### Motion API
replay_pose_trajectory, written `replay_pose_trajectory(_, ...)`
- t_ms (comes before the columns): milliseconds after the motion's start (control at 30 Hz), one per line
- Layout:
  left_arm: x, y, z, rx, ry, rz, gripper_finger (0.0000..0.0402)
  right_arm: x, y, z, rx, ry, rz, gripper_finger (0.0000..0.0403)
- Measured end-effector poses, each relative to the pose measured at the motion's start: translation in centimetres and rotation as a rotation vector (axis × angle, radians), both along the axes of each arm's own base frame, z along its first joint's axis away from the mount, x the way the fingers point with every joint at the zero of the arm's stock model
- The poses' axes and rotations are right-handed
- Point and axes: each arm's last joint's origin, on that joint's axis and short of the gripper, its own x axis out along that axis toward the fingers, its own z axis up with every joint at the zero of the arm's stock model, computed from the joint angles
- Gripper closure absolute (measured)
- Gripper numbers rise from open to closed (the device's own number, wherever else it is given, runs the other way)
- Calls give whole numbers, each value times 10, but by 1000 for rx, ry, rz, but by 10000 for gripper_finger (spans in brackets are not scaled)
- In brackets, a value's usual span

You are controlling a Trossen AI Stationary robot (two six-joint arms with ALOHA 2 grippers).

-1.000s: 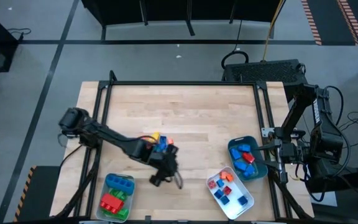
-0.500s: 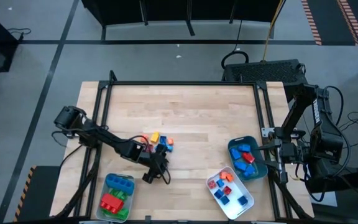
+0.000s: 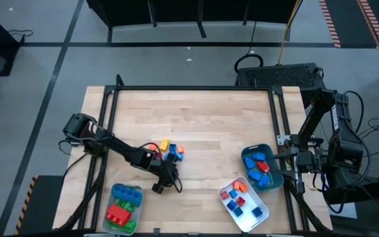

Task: Sort blocks by size
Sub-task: Put the small square blue game piece into the white bin

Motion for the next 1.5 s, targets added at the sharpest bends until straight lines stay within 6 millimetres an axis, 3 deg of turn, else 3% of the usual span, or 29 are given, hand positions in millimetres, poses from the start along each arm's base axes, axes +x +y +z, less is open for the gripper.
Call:
replay_pose_trajectory(233, 3, -1, 3, -1, -8, 13, 308, 0, 0, 0, 0, 0, 0, 232)
replay_pose_trajectory(367, 16, -4, 16, -16, -36, 60, 308, 0, 0, 0, 0, 0, 0, 232)
replay_pose_trajectory(500, 42, -12, 51, -31, -195, 72, 308, 0, 0, 0, -1, 0, 0, 232)
replay_pose_trajectory(700, 72, -19, 106, -50, -615, 14, 308, 0, 0, 0, -1, 0, 1, 232)
replay_pose_trajectory(800, 84, -18, 118, -63, -749, 6, 308, 0, 0, 0, -1, 0, 0, 232)
replay_pose_trajectory(967, 115, -23, 113, -121, -803, -43, 308, 0, 0, 0, 5, 0, -1, 232)
replay_pose_trajectory(1267, 180, -43, 80, -151, -802, -97, 307, 0, 0, 0, 8, 0, -2, 232)
replay_pose_trajectory(1500, 202, -49, 59, -147, -748, -107, 302, 0, 0, 0, 8, 1, -2, 232)
